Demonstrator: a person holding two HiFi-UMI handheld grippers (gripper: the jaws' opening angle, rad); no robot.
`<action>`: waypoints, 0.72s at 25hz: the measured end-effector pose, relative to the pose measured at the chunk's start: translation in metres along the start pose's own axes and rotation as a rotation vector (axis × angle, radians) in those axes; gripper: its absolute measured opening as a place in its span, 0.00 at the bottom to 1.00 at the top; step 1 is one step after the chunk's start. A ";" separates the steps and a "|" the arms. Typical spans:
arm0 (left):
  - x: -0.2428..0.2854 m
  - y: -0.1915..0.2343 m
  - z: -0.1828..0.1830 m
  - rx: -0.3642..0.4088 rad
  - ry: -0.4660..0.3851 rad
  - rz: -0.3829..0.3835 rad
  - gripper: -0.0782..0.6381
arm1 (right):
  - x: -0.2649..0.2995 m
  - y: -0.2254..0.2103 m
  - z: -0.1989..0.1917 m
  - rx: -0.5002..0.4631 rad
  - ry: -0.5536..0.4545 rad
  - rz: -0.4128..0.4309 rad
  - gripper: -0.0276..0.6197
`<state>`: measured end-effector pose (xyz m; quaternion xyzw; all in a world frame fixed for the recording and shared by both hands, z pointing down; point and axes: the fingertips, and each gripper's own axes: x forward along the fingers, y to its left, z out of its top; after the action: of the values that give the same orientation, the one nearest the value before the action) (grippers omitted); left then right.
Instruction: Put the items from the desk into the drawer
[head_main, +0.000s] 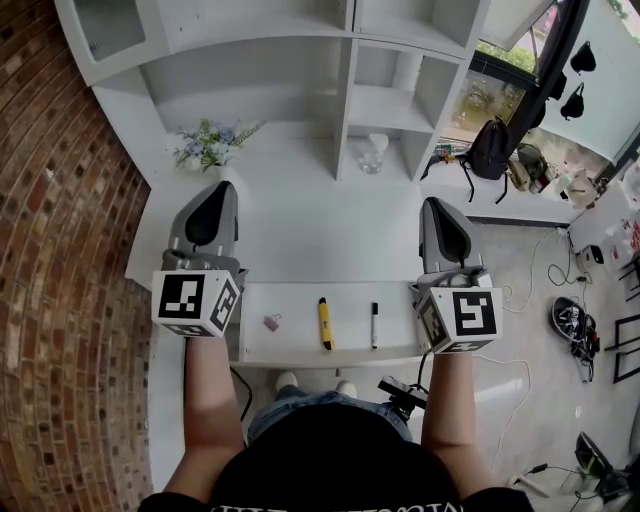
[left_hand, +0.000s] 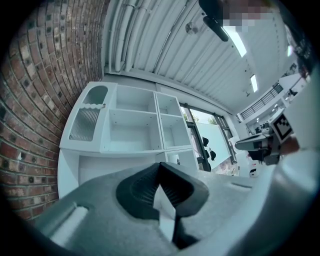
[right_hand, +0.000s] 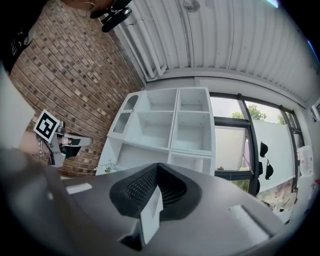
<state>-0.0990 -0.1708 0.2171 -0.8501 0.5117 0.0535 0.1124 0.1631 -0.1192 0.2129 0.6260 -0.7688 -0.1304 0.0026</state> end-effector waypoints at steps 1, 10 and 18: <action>0.001 0.000 0.001 0.001 -0.003 0.000 0.11 | 0.000 0.001 0.000 0.002 0.002 0.005 0.06; 0.003 0.000 0.002 0.004 -0.009 0.000 0.12 | 0.002 0.005 0.002 0.001 0.005 0.019 0.06; 0.004 0.003 0.001 -0.002 -0.008 0.008 0.12 | 0.006 0.004 0.001 -0.002 0.005 0.019 0.06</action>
<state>-0.0998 -0.1749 0.2154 -0.8479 0.5146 0.0579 0.1137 0.1579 -0.1237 0.2120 0.6189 -0.7747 -0.1294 0.0064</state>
